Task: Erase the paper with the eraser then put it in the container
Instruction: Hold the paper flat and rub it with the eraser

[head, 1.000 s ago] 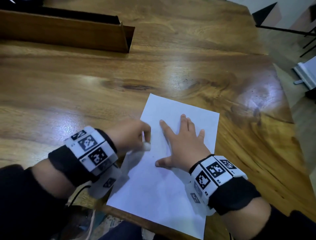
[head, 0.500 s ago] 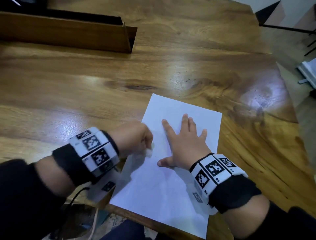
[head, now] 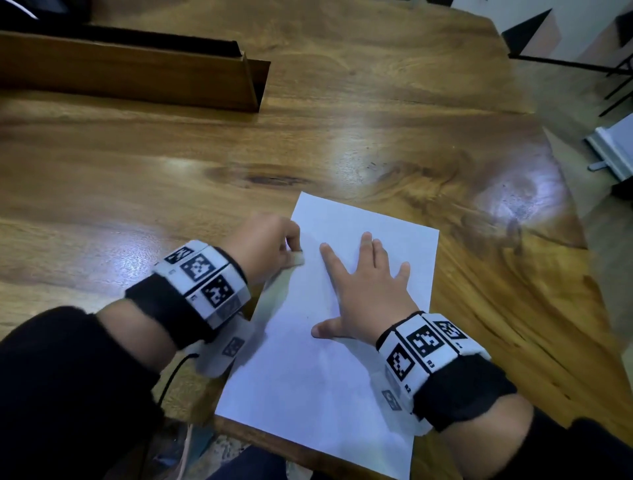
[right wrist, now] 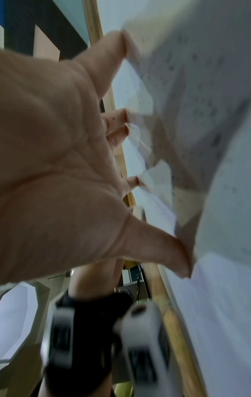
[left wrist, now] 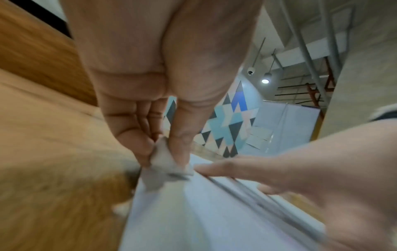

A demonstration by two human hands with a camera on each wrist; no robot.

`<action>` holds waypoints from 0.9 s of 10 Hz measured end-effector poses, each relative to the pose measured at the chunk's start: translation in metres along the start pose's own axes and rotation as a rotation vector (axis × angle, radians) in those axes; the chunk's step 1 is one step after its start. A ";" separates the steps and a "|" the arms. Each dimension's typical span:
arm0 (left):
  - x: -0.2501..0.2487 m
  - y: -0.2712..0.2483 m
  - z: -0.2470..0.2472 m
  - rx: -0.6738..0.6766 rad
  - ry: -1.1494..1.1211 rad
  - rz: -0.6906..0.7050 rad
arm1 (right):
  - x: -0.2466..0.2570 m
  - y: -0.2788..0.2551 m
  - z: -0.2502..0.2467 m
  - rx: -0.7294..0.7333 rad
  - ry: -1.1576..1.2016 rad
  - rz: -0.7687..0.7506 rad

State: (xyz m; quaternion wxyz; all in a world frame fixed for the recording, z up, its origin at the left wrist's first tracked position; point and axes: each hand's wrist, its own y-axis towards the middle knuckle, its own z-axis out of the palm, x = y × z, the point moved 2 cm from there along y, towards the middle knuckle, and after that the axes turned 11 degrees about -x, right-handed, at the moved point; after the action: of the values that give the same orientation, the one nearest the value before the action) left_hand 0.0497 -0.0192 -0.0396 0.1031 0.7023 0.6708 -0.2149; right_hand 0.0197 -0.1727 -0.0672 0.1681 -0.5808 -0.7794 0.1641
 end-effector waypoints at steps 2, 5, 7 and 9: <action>0.009 -0.045 0.005 0.225 0.017 0.064 | 0.000 0.001 0.001 -0.003 -0.002 -0.005; 0.002 -0.002 0.001 0.034 -0.041 -0.011 | 0.000 0.000 0.001 -0.007 0.003 0.002; -0.002 -0.033 0.010 0.317 0.050 0.096 | -0.001 0.000 0.001 -0.011 0.018 -0.004; -0.010 -0.005 0.015 0.029 -0.007 0.106 | -0.001 0.001 0.003 -0.013 0.013 -0.004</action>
State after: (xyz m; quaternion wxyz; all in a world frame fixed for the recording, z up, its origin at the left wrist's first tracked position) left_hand 0.0426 -0.0344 -0.0479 0.1062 0.7375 0.6292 -0.2212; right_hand 0.0193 -0.1732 -0.0699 0.1695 -0.5812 -0.7807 0.1550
